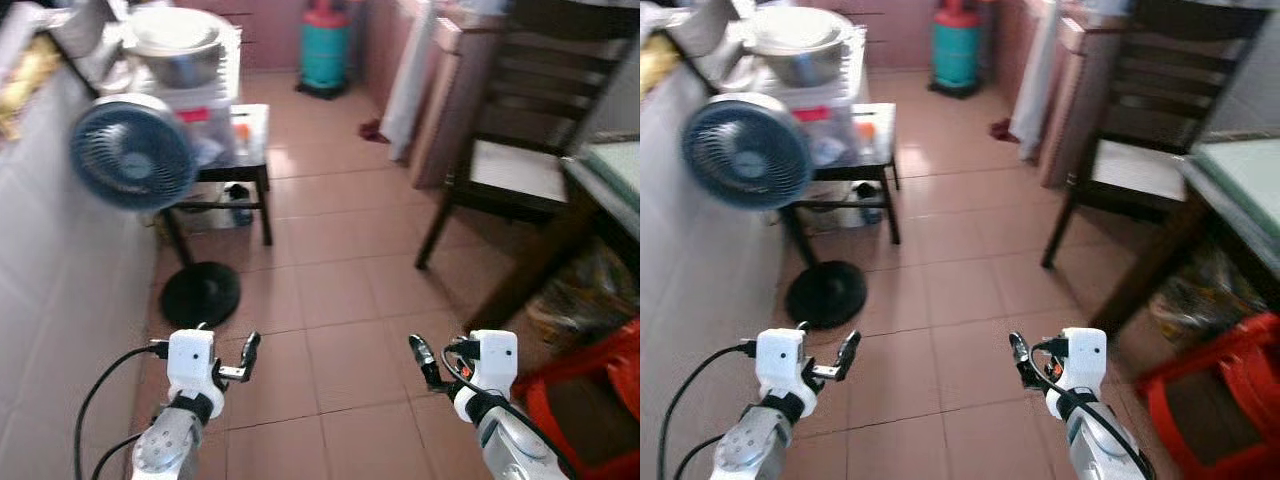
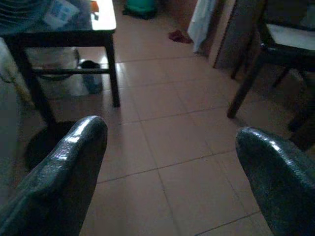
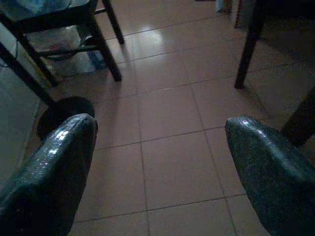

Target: Setting the table

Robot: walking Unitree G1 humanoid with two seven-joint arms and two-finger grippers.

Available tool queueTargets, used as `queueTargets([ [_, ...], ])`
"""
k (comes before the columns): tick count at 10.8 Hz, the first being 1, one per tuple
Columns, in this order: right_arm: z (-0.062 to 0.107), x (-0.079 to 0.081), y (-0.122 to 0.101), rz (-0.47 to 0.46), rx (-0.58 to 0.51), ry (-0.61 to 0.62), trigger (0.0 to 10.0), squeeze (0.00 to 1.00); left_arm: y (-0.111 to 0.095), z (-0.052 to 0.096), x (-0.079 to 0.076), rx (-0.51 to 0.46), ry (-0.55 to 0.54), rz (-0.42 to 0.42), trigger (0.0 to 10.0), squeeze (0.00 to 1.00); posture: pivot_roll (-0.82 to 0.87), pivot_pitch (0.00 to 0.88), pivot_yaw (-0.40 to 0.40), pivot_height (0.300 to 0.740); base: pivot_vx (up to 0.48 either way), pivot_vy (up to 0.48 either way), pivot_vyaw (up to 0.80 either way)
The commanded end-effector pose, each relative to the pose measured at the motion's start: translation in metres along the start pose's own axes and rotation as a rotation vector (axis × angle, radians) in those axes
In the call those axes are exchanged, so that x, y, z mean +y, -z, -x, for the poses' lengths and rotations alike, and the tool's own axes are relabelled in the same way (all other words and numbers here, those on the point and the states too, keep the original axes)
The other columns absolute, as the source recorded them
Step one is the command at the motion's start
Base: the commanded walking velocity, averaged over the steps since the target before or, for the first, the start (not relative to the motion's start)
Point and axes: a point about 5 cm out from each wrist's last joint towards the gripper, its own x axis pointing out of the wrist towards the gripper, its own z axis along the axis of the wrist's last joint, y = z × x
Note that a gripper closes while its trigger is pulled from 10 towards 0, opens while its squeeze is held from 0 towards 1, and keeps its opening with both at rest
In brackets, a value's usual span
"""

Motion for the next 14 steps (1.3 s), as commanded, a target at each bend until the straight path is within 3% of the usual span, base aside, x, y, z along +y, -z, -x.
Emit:
queueTargets([
  [1,-0.002,0.001,-0.003,0.014,-0.013,0.005,10.0,0.00,-0.002,-0.002,0.006,-0.020,-0.032,0.010,10.0,0.00,-0.07,0.091,0.016,0.740,0.000,0.000,-0.80],
  [2,-0.006,0.007,-0.008,0.041,-0.035,-0.007,10.0,0.00,-0.004,-0.006,0.005,-0.035,-0.036,0.033,10.0,0.00,-0.07,0.089,0.020,0.740,0.000,0.000,-0.80],
  [3,-0.008,0.010,-0.011,0.042,-0.045,-0.013,10.0,0.00,-0.006,-0.007,0.003,-0.047,-0.022,0.004,10.0,0.00,-0.07,0.091,0.023,0.740,0.000,0.000,-0.80],
  [6,-0.010,0.007,-0.019,0.044,-0.084,0.027,10.0,0.00,-0.013,-0.010,0.007,-0.081,-0.030,0.006,10.0,0.00,-0.06,0.096,0.020,0.740,0.000,0.000,-0.80],
  [8,-0.007,0.011,-0.022,0.060,-0.116,0.028,10.0,0.00,-0.016,-0.008,0.011,-0.092,-0.018,-0.053,10.0,0.00,-0.05,0.102,0.030,0.740,0.000,0.000,-0.80],
  [12,-0.007,0.014,-0.016,0.038,-0.139,0.059,10.0,0.00,-0.015,-0.008,0.008,-0.083,-0.016,-0.079,10.0,0.00,-0.05,0.091,0.087,0.740,0.000,0.000,-0.11],
  [14,-0.001,0.012,-0.015,0.040,-0.133,0.085,10.0,0.00,-0.017,-0.013,0.009,-0.084,-0.001,-0.082,10.0,0.00,-0.07,0.087,0.057,0.740,0.000,0.000,0.00],
])
